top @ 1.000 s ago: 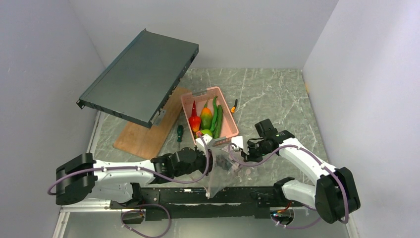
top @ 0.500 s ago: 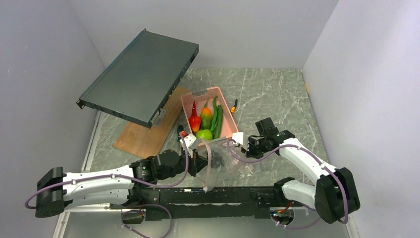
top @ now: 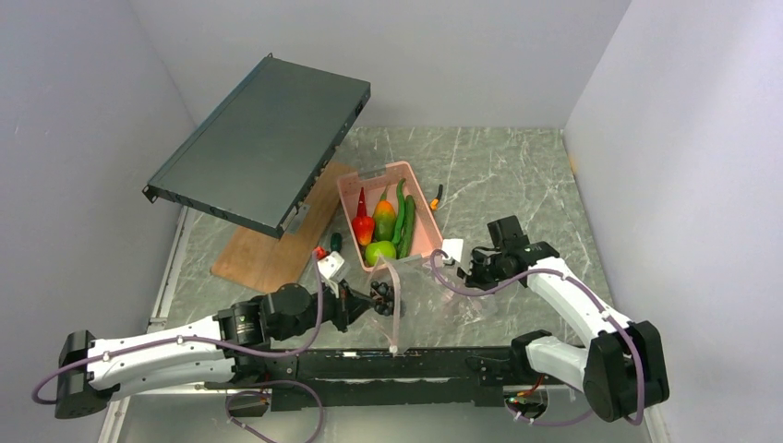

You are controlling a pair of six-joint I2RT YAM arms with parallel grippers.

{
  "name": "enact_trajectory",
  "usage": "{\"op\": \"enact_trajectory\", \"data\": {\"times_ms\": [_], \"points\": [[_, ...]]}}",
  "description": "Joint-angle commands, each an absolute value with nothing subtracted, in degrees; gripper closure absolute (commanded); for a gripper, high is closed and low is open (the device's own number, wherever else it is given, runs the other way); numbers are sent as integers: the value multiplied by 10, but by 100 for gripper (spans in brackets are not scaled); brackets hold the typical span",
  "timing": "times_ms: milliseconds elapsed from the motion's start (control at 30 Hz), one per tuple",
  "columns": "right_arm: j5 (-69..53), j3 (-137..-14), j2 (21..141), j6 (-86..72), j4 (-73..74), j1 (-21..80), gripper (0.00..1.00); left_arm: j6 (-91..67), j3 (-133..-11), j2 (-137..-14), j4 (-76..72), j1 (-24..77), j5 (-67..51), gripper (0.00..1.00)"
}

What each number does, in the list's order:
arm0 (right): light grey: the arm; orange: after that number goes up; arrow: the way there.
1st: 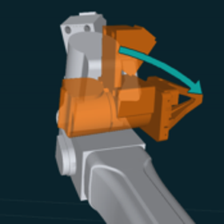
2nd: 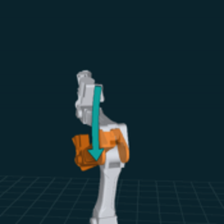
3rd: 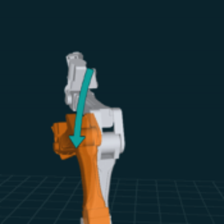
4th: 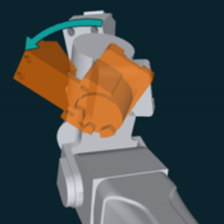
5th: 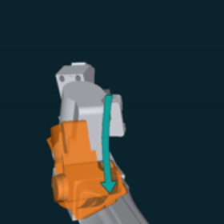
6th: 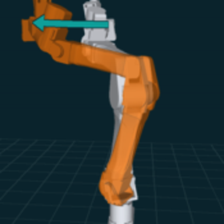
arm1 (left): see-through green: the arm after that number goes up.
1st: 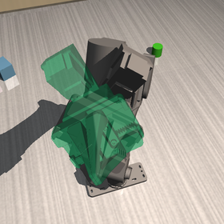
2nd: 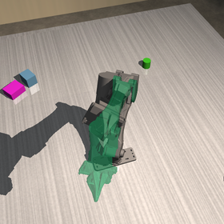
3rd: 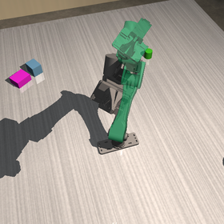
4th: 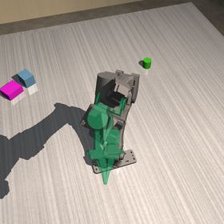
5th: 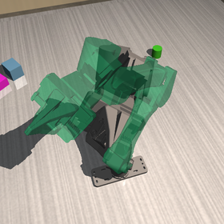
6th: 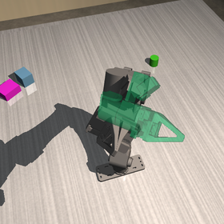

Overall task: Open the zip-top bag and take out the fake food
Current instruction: Pick up the fake fruit from the zipper food storage bag, then place the fake fruit in the bin.

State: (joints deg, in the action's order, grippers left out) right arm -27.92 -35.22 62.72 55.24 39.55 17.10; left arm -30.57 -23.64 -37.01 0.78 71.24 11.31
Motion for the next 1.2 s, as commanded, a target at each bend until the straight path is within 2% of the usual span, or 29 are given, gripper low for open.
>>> {"op": "enact_trajectory", "data": {"times_ms": [0,567,933,1167], "points": [[-276,-382,614,545,404,155,100,-284,-253,-342,36,714,129,100],[-244,-385,633,532,397,139,100,-189,-404,-329,171,714,206,100],[-224,-387,647,522,393,134,100,-93,-526,-409,213,701,262,100],[-213,-388,644,524,394,126,100,-66,-565,-475,183,628,196,100]]}}
